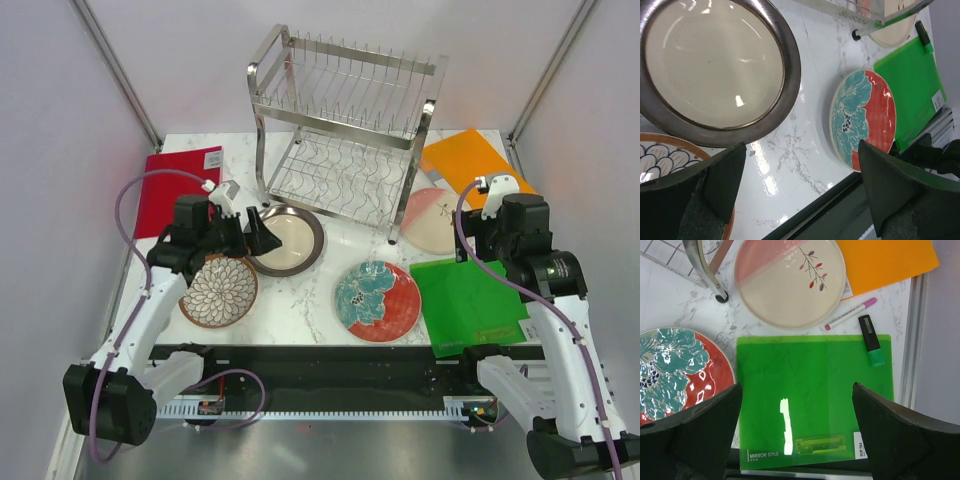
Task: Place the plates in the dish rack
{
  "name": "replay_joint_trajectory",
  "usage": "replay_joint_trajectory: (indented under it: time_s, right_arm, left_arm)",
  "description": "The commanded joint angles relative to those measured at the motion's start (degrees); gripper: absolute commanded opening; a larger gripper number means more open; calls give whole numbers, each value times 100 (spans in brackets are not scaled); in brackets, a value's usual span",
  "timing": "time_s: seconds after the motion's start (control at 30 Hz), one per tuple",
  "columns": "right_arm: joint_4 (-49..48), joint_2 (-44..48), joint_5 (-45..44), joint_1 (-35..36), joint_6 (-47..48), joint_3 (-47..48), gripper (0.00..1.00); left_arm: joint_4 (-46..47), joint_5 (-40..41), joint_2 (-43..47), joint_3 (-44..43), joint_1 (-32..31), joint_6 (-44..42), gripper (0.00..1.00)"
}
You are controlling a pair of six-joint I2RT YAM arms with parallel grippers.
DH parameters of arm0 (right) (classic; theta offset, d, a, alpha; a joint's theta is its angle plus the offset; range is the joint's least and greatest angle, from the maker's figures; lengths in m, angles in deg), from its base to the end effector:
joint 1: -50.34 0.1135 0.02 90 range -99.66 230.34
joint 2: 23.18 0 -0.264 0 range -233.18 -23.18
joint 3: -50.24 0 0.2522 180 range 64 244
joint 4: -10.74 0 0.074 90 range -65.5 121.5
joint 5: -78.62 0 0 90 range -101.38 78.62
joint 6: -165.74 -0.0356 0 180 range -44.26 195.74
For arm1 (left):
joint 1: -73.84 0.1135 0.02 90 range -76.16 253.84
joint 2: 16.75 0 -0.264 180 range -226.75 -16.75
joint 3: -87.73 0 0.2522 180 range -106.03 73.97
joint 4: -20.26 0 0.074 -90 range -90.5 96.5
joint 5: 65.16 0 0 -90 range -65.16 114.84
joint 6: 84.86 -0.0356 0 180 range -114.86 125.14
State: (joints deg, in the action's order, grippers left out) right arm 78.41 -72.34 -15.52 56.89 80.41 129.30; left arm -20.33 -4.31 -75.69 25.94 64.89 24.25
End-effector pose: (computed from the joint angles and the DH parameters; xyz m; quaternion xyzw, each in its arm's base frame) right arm 0.1518 0.0148 0.3719 -0.0719 0.8946 -0.0252 0.4404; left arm 0.2134 -0.0512 0.2879 0.0335 0.8753 -0.3225 0.3587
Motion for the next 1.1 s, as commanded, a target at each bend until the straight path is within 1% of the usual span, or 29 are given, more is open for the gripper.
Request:
replay_joint_trajectory:
  time_s: [0.0, 0.07, 0.1, 0.17, 0.2, 0.23, 0.27, 0.3, 0.33, 0.4, 0.57, 0.6, 0.67, 0.77, 0.83, 0.87, 0.9, 0.93, 1.0, 1.07]
  right_arm:
    - [-117, 57, -244, -13, -256, -158, 98]
    - [-135, 4, -53, -13, -20, -202, 98]
    - [-179, -22, 323, -22, 164, -236, 98]
    - [-415, -136, 379, -13, 175, -473, 98]
    - [-530, -241, 553, -30, 166, -526, 98]
    - [-531, -373, 1138, -83, 297, -596, 98]
    - [-539, -618, 1500, -136, 368, -615, 98]
    - [-548, -725, 1756, -188, 421, -632, 98]
    - [-548, -822, 2272, -302, 534, -667, 98]
    - [-557, -1120, 2619, -382, 710, -702, 98]
    - [-601, -1796, 3637, -637, 1123, -843, 98]
    - [-523, -1911, 3788, -785, 1220, -835, 98]
    - [-452, -2262, 4112, -848, 1430, -817, 98]
    - [-329, -2701, 4360, -874, 1738, -861, 98]
    - [-92, -3070, 4422, -883, 2256, -887, 96]
    - [-48, -3212, 4405, -883, 2301, -878, 94]
    - [249, -3361, 4500, -961, 2720, -800, 94]
    - [417, -3641, 4536, -997, 2906, -669, 92]
    - [568, -3793, 4466, -1146, 3145, -589, 92]
    - [698, -4012, 4404, -1208, 3329, -527, 91]
  left_arm:
    - [160, 170, -91, 206, -474, 355, 100]
    - [160, 286, -302, 172, -598, 339, 99]
    - [160, 382, -372, 136, -738, 373, 98]
    - [239, 384, -626, 101, -880, 487, 97]
    - [300, 322, -689, 110, -1020, 645, 96]
    - [371, 296, -759, 136, -1099, 716, 95]
    - [493, 287, -873, 180, -1187, 751, 94]
    - [538, 330, -943, 206, -1405, 778, 93]
    - [599, 357, -988, 232, -1512, 795, 93]
    - [775, 453, -1137, 373, -1766, 988, 89]
    - [1109, 612, -1480, 575, -2119, 1244, 82]
    - [1232, 629, -1602, 576, -2250, 1270, 81]
    - [1355, 682, -1726, 576, -2348, 1349, 81]
    - [1575, 621, -2025, 549, -2488, 1454, 78]
    - [1803, 577, -2217, 558, -2594, 1499, 75]
    - [1874, 559, -2279, 567, -2638, 1577, 73]
    - [1961, 542, -2332, 584, -2743, 1613, 73]
    - [2136, 550, -2481, 645, -2805, 1648, 73]
    - [2357, 559, -2640, 733, -2945, 1797, 72]
    - [2524, 620, -2859, 708, -3042, 1842, 68]
